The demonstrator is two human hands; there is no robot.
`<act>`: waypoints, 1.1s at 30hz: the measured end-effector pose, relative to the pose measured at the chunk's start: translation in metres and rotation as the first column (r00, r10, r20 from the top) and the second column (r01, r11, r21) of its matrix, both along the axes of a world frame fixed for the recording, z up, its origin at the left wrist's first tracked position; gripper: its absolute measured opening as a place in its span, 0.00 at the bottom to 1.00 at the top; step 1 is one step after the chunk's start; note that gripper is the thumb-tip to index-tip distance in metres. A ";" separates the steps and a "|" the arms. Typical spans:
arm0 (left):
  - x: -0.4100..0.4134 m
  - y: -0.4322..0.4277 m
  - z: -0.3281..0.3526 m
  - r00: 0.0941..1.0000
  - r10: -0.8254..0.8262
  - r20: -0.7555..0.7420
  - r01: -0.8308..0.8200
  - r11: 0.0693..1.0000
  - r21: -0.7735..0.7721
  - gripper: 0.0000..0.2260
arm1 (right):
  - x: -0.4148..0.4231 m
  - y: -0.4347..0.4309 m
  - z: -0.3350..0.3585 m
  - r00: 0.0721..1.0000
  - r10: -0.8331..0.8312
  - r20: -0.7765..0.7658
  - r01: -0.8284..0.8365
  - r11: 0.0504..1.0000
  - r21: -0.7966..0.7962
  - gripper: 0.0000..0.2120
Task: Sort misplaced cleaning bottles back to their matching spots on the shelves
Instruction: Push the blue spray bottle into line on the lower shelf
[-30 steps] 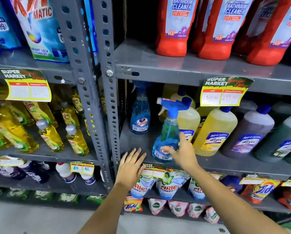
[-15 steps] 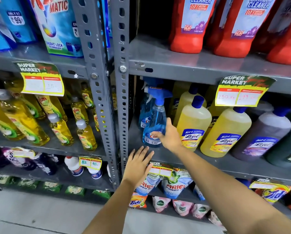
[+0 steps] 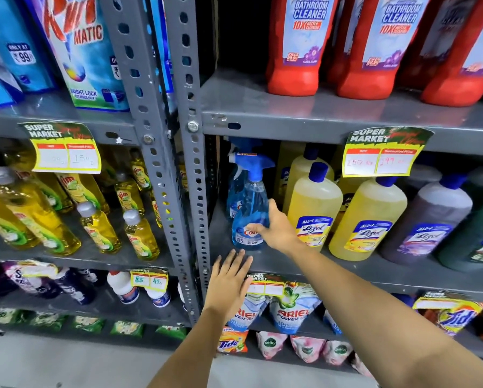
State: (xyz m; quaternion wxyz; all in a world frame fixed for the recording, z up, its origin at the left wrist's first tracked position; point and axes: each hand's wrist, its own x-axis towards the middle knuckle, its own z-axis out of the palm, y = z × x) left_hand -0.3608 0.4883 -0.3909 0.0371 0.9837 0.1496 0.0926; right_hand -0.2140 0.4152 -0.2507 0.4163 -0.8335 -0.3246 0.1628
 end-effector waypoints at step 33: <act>-0.015 0.002 -0.004 0.998 -0.059 -0.017 0.059 0.997 0.042 0.25 | -0.013 0.013 -0.009 0.999 -0.027 0.033 0.027 0.999 0.024 0.24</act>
